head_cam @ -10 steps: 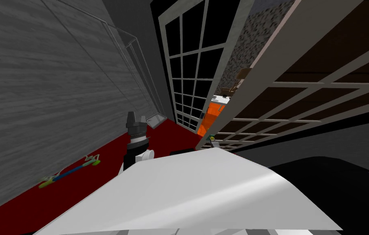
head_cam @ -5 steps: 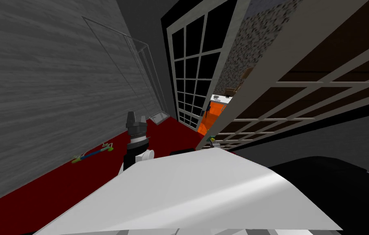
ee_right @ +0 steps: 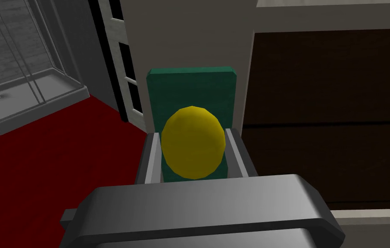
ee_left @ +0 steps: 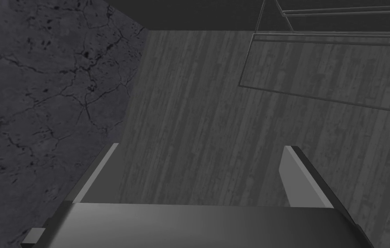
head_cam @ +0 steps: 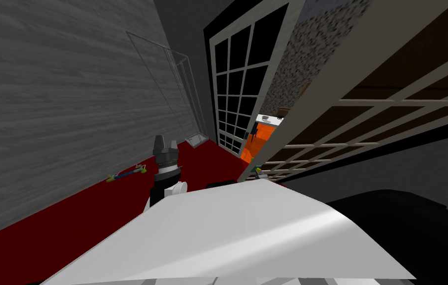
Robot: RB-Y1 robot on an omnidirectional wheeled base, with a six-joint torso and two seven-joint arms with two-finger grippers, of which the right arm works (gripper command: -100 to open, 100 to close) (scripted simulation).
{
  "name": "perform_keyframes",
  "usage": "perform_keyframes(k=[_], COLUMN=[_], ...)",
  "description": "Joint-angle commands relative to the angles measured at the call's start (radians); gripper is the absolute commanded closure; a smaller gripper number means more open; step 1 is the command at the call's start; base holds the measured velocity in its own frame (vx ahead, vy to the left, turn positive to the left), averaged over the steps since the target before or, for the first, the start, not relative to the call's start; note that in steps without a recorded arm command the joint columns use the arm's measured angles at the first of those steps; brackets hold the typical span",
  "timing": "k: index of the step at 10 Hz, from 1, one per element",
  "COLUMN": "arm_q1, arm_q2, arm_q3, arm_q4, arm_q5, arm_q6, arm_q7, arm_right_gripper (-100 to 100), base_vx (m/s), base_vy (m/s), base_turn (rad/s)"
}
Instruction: Pull the door open
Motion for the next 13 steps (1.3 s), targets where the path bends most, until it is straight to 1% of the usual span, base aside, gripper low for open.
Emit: perform_keyframes(k=[1, 3, 4, 5, 6, 7, 9, 13], arm_q1=[-0.003, -0.007, -0.009, -0.011, -0.012, 0.001, 0.013, 0.04], arm_q2=[-0.008, -0.017, -0.023, -0.025, -0.022, -0.018, -0.014, -0.006], arm_q3=[0.01, 0.021, 0.028, 0.031, 0.031, 0.04, 0.047, 0.065], arm_q4=[0.017, 0.034, 0.045, 0.051, 0.051, 0.079, 0.102, 0.16], arm_q5=[0.006, 0.013, 0.017, 0.019, 0.018, 0.023, 0.027, 0.037], arm_q6=[-0.025, -0.047, -0.061, -0.068, -0.055, -0.092, -0.128, -0.218], arm_q7=[-0.014, -0.03, -0.039, -0.044, -0.04, -0.048, -0.054, -0.069], arm_right_gripper=[100, 100, 100, 100, 100, 100, 100, 100], base_vx=[-0.237, -0.222, -0.232, -0.203, -0.082, -0.092, -0.127, -0.098], base_vy=[-0.037, -0.051, 0.012, -0.002, -0.011, -0.03, -0.043, -0.033], base_turn=[0.114, 0.119, 0.119, 0.072, 0.006, 0.133, 0.139, 0.12])
